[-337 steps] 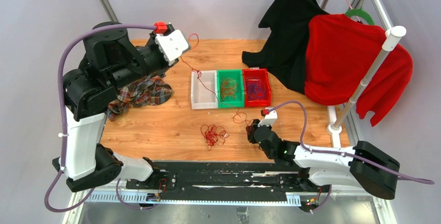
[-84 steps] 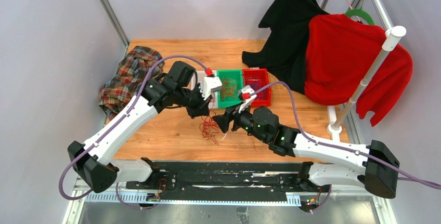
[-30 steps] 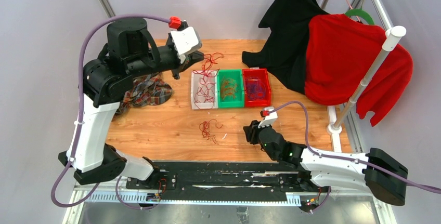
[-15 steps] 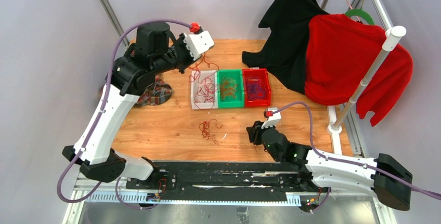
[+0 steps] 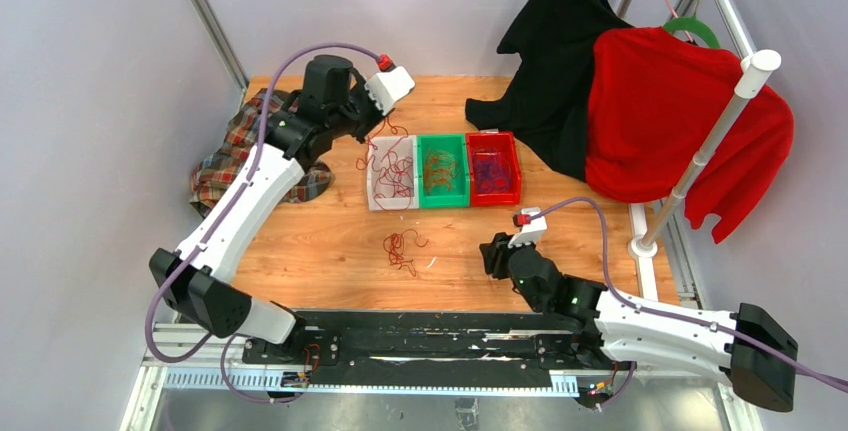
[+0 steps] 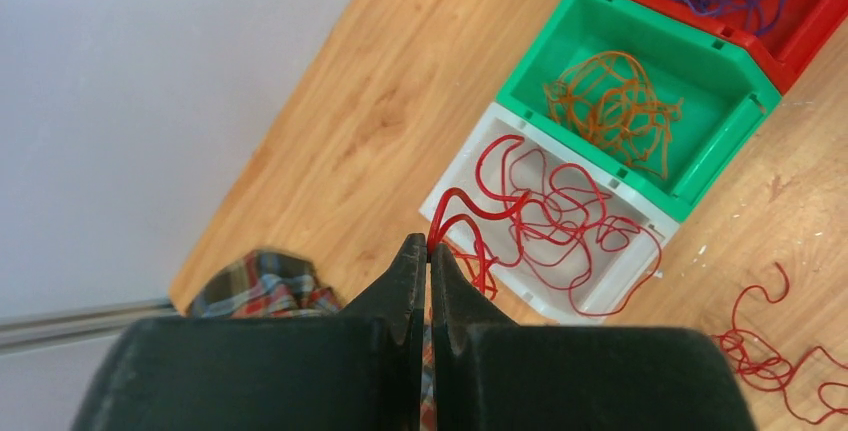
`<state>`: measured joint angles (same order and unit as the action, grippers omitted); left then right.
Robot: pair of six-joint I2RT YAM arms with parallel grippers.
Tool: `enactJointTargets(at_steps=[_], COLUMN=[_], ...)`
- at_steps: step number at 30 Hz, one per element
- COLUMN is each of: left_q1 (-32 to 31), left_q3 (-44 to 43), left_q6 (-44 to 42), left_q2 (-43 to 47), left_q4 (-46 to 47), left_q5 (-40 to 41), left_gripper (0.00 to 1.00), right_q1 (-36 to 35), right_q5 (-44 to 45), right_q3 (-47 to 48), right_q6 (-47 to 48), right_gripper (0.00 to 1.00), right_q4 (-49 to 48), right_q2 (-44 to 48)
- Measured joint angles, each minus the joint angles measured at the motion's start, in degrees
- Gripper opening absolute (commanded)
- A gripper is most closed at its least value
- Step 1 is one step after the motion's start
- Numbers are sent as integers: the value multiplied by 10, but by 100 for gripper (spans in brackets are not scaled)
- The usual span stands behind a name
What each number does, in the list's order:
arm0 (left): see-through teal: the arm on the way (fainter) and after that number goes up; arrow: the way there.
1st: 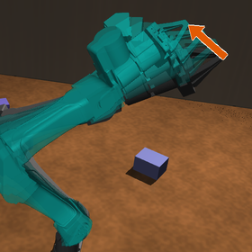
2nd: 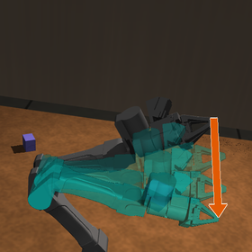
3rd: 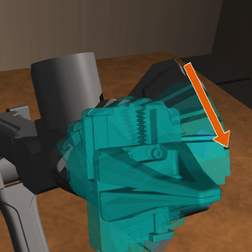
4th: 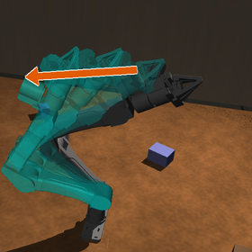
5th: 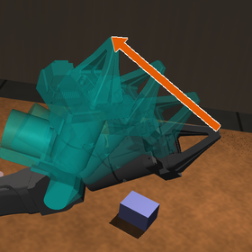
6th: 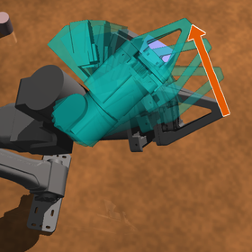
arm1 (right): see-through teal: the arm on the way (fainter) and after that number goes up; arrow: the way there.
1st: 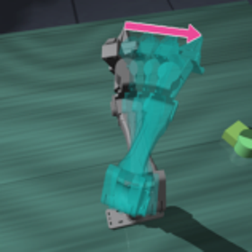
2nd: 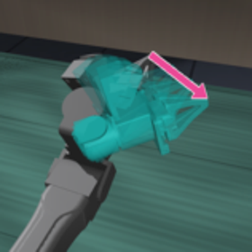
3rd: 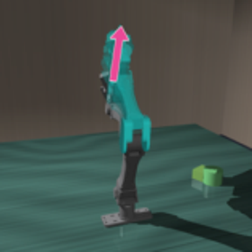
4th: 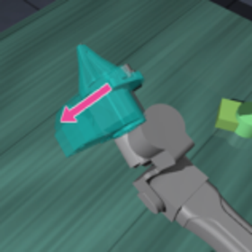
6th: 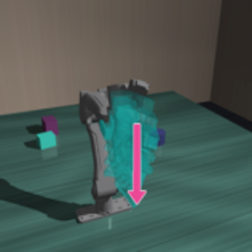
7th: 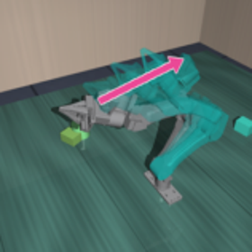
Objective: Untangle the cables
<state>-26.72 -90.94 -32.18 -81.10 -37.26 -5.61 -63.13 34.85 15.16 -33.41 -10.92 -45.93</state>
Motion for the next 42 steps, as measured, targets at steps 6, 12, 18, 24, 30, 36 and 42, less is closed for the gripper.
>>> enactJointTargets(at_steps=[6, 12, 18, 24, 30, 36, 42], left_q1=[1, 1, 1, 1, -2, -25, -30], left_q3=[47, 60, 95, 129, 129, 129, 154], left_q6=[19, 22, 26, 26, 56, 101, 86], left_q2=[-18, -46, -66, -71, -100, -128, -130], left_q4=[47, 80, 90, 86, 84, 85, 127], left_q5=[-16, 9, 22, 22, -12, -45, 23], left_gripper=[0, 0, 0, 1, 1, 0, 1], right_q1=[0, 0, 0, 2, 3, 3, 3], right_q5=[6, 14, 18, 19, 19, 19, 19], right_q3=[0, 0, 0, 0, 0, 0, 0], right_q6=[0, 0, 0, 0, 0, 0, 0], right_gripper=[36, 37, 37, 37, 37, 37, 38], right_q4=[16, 28, 35, 40, 40, 44, 49], right_q2=[14, 29, 36, 35, 25, 21, 21])
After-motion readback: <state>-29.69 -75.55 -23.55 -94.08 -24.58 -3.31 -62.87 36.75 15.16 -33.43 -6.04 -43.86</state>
